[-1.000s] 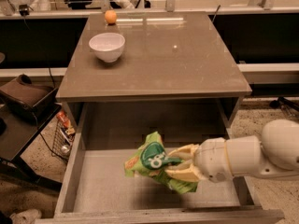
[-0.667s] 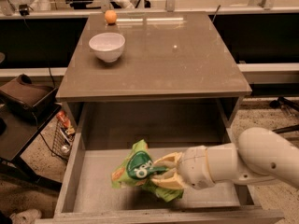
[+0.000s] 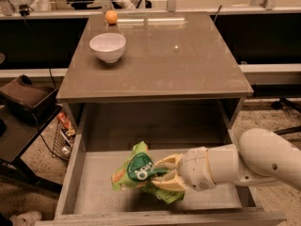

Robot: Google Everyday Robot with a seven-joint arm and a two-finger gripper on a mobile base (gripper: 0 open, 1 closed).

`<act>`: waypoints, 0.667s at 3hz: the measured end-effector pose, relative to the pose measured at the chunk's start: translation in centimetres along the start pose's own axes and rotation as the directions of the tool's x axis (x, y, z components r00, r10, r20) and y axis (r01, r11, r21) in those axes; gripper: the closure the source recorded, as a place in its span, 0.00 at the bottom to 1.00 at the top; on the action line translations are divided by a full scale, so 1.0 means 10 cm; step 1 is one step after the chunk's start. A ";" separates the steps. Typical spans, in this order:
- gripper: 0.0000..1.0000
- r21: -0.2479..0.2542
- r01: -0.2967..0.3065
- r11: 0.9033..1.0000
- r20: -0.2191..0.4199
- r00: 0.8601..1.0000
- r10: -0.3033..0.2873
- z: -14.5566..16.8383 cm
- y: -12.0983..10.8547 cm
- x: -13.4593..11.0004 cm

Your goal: Place green rice chip bag into top drawer

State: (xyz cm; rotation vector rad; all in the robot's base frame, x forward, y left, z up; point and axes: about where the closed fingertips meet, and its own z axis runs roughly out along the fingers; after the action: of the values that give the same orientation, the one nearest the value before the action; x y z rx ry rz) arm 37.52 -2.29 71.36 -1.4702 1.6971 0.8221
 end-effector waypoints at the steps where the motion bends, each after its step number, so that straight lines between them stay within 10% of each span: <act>1: 0.36 -0.003 0.002 1.000 -0.001 1.000 -0.002 0.01 0.01 -0.01; 2: 0.12 -0.005 0.004 1.000 -0.001 1.000 -0.004 0.02 0.01 -0.01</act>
Offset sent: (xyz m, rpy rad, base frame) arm -0.0005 0.0012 0.0001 -0.0007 -0.0001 0.0031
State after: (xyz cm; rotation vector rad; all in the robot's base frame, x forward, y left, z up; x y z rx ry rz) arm 37.40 -2.03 71.38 -1.4777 1.6938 0.8244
